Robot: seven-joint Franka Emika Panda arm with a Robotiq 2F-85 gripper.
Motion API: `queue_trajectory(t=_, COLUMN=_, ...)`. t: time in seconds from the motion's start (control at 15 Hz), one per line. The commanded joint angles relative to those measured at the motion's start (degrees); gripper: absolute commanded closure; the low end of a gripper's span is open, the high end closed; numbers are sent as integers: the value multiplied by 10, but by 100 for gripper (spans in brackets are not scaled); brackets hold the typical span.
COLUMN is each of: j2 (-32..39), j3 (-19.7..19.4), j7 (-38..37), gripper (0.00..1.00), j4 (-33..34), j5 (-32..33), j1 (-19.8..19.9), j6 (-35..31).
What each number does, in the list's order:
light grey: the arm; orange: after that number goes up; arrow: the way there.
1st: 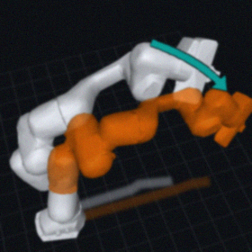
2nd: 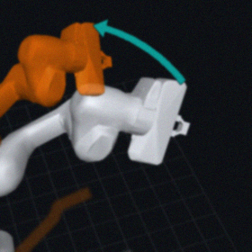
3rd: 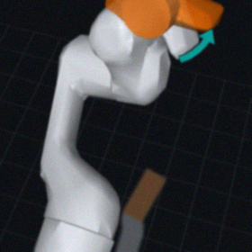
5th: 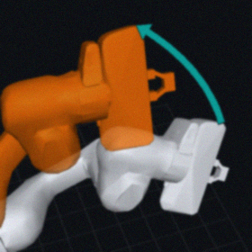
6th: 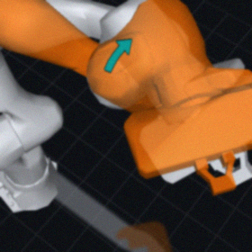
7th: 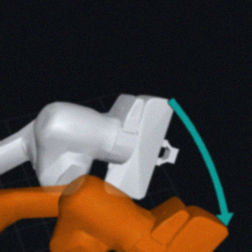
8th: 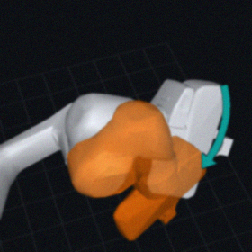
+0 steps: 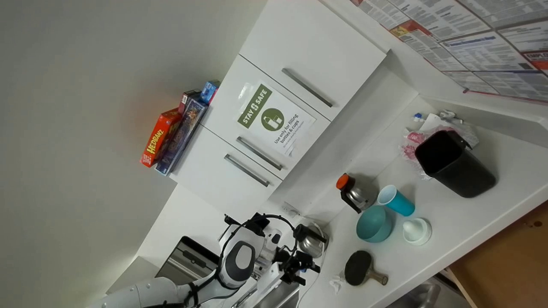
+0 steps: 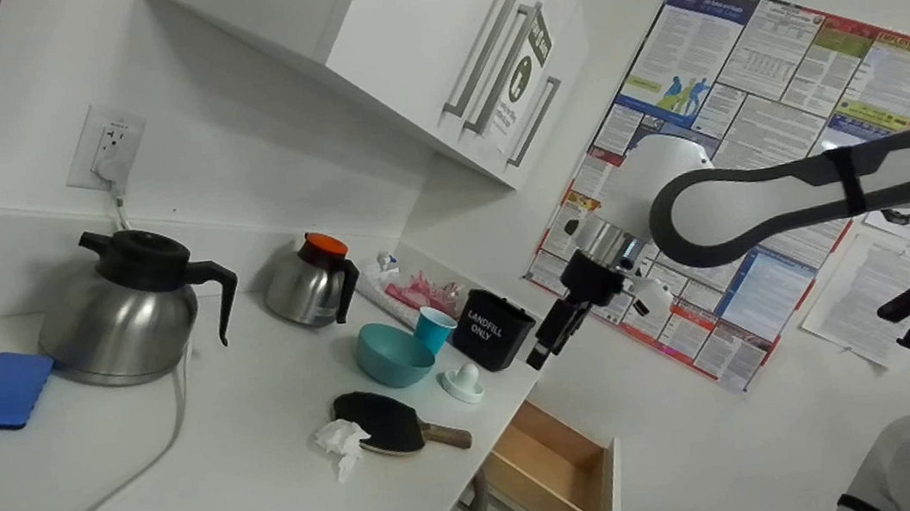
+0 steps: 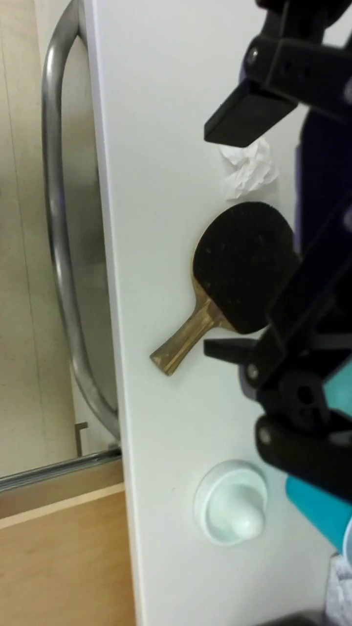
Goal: Put the paper in the black
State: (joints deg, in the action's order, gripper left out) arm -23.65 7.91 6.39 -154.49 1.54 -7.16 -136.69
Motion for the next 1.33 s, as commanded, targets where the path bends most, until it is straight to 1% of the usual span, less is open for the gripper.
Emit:
queue_trajectory(t=0.0, j2=100, j3=33, j7=-15, gripper=0, j4=50, j5=40, j1=-17, j6=-64)
queue_trajectory(t=0.07, j2=127, j3=39, j7=-13, gripper=0, j4=63, j5=51, j1=-19, j6=-82)
queue_trajectory(t=0.27, j2=206, j3=57, j7=-34, gripper=0, j4=107, j5=124, j1=-11, j6=-118)
queue_trajectory(t=0.4, j2=233, j3=54, j7=-37, gripper=0, j4=124, j5=157, j1=-18, j6=-105)
queue_trajectory(t=0.47, j2=197, j3=45, j7=-23, gripper=0, j4=95, j5=129, j1=-24, j6=-106)
queue_trajectory(t=0.6, j2=227, j3=44, j7=-22, gripper=0, j4=112, j5=140, j1=-25, j6=-106)
queue_trajectory(t=0.8, j2=235, j3=44, j7=-22, gripper=0, j4=119, j5=141, j1=-25, j6=-106)
queue_trajectory(t=0.87, j2=250, j3=46, j7=-12, gripper=0, j4=127, j5=126, j1=-27, j6=-119)
queue_trajectory(t=0.93, j2=259, j3=47, j7=-26, gripper=0, j4=131, j5=137, j1=-29, j6=-126)
queue_trajectory(t=1.13, j2=299, j3=48, j7=-32, gripper=0, j4=146, j5=143, j1=-37, j6=-175)
queue_trajectory(t=1.27, j2=324, j3=44, j7=-49, gripper=0, j4=155, j5=167, j1=-45, j6=-208)
